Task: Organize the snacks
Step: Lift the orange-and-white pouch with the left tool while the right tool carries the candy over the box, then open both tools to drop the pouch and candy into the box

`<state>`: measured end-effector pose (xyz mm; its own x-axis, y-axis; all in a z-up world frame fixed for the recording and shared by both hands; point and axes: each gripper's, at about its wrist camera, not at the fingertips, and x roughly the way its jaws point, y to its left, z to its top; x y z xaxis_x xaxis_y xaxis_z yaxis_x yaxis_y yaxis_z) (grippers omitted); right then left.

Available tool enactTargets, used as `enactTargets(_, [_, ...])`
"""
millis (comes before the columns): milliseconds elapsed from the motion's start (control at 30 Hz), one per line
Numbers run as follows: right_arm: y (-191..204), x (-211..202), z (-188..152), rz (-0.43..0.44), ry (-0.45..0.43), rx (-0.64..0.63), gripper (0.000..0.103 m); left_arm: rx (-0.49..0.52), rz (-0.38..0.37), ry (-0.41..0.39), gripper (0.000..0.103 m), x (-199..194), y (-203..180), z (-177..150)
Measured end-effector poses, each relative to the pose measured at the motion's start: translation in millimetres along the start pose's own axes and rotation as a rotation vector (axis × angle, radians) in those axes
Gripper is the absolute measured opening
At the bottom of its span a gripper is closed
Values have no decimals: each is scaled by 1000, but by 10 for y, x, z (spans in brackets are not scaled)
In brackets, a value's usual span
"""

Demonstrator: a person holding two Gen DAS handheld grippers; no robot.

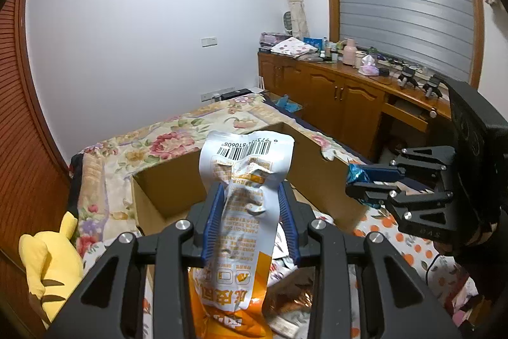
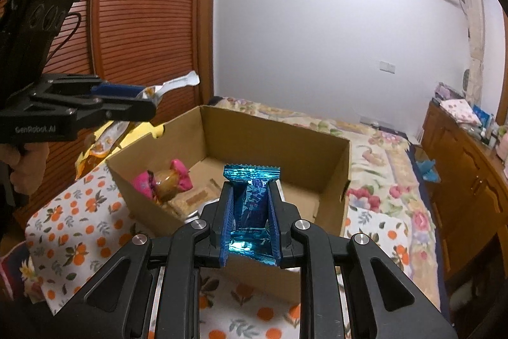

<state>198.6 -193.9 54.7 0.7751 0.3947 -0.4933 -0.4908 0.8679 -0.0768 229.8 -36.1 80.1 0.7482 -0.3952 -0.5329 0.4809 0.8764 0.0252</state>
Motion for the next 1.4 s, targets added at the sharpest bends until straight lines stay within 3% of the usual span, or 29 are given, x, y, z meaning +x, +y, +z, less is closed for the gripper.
enactTargets(333, [-150, 414, 113, 19, 27, -8, 18, -33, 49, 31, 33, 400, 294, 116])
enactTargets(733, [-249, 799, 82, 43, 84, 12, 18, -34, 58, 87, 33, 772, 311, 65])
enactTargets(1067, [-308, 934, -1, 40, 119, 37, 19, -50, 97, 97, 30, 881, 430, -23])
enactTargets(1400, [-238, 970, -26, 63, 136, 28, 20, -38, 86, 105, 30, 859, 363, -78])
